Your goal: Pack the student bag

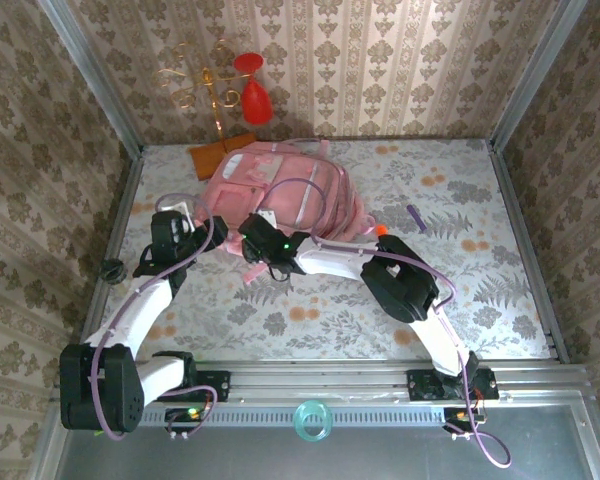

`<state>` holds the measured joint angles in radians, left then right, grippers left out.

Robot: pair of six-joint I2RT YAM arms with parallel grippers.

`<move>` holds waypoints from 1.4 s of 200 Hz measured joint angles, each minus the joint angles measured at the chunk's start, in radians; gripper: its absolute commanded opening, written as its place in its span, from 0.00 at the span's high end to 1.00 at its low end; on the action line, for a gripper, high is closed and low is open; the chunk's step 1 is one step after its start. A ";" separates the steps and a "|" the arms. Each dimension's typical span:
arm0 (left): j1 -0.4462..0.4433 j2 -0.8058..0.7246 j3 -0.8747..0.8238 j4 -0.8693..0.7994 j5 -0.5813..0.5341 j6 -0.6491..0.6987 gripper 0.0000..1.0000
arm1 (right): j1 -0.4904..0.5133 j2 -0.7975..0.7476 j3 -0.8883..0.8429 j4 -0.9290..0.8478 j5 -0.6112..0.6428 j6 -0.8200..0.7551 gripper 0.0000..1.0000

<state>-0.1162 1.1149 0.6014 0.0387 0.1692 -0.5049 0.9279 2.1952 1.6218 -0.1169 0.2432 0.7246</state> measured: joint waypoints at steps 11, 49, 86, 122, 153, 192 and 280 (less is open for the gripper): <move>0.000 0.000 0.000 0.000 0.000 0.000 0.26 | 0.000 0.005 0.009 -0.006 0.008 0.000 0.69; 0.000 0.000 0.000 0.007 0.003 0.000 0.26 | 0.000 0.022 0.031 -0.023 0.022 0.002 0.76; 0.000 0.000 -0.002 0.014 0.003 0.000 0.26 | -0.003 0.023 0.031 -0.023 0.027 0.010 0.89; 0.000 0.000 -0.002 0.014 0.003 0.001 0.26 | -0.011 -0.008 -0.061 0.055 0.002 0.023 1.00; -0.008 0.000 -0.002 0.018 -0.005 0.036 0.26 | -0.049 -0.116 -0.257 0.195 -0.097 0.024 1.00; -0.076 0.013 -0.002 0.088 -0.011 0.162 0.25 | -0.140 -0.190 -0.393 0.306 -0.298 0.002 1.00; -0.178 0.230 0.113 0.141 0.250 0.940 0.27 | -0.244 -0.313 -0.426 0.220 -0.502 -0.127 1.00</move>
<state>-0.2943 1.3453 0.7139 0.1795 0.4194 0.4347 0.6838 1.8824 1.1954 0.1028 -0.2588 0.5972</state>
